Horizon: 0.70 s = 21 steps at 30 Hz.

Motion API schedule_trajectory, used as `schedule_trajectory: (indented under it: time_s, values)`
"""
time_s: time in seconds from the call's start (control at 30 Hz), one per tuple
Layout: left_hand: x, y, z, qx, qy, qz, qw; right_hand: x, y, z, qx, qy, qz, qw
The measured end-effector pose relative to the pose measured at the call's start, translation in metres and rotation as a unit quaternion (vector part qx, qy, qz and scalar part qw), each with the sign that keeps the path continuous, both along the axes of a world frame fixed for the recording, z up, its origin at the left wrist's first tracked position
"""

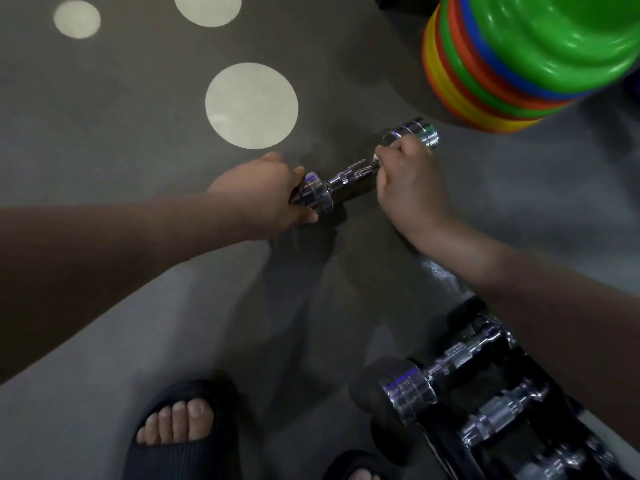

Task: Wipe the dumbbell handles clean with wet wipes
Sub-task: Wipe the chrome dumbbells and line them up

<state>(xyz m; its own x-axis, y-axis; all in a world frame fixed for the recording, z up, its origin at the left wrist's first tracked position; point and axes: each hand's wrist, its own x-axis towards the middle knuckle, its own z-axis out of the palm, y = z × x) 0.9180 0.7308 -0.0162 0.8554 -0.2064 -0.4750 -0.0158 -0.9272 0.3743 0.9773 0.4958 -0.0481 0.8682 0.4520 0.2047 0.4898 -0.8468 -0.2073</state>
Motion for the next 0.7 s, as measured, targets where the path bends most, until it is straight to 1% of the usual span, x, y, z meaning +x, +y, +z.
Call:
schedule_trajectory:
  time_s: [0.07,0.1,0.17,0.23,0.27,0.3,0.37,0.43,0.5,0.6,0.63,0.7]
  values:
    - [0.0,0.0,0.001,-0.002,0.002,0.006,1.0,-0.005,0.006,-0.004,0.059,0.013,-0.023,0.998]
    - [-0.001,0.0,0.001,-0.003,0.004,0.011,1.0,-0.009,0.011,-0.006,0.081,0.023,-0.012,0.996]
    - [-0.001,0.0,0.002,-0.004,0.004,0.015,1.0,-0.021,0.021,-0.006,0.094,0.053,0.058,0.992]
    - [-0.002,-0.001,0.001,-0.004,0.001,0.016,1.0,-0.029,0.023,-0.003,0.056,0.062,0.128,0.988]
    - [-0.003,-0.002,0.002,-0.007,0.002,0.017,1.0,-0.028,0.019,-0.001,0.036,0.058,0.139,0.988]
    - [-0.003,-0.003,0.002,-0.01,0.003,0.018,1.0,-0.023,0.014,0.002,0.021,0.05,0.129,0.99]
    - [-0.004,-0.003,0.003,-0.012,0.004,0.02,1.0,-0.011,0.0,0.006,-0.004,0.021,0.078,0.997]
    - [-0.004,-0.002,0.003,-0.01,0.008,0.023,1.0,-0.008,-0.003,0.007,-0.014,0.011,0.038,0.999]
    - [-0.004,-0.001,0.003,-0.011,0.008,0.026,1.0,-0.017,0.013,0.005,-0.007,0.031,0.059,0.998]
    - [-0.004,-0.002,0.002,-0.01,0.002,0.024,1.0,-0.029,0.025,-0.001,-0.029,0.059,0.161,0.985]
    - [-0.003,-0.003,0.002,-0.013,0.001,0.024,1.0,-0.025,0.02,0.0,-0.037,0.054,0.166,0.984]
    - [-0.003,-0.004,0.002,-0.018,0.002,0.022,1.0,-0.012,0.005,0.004,-0.055,0.03,0.109,0.992]
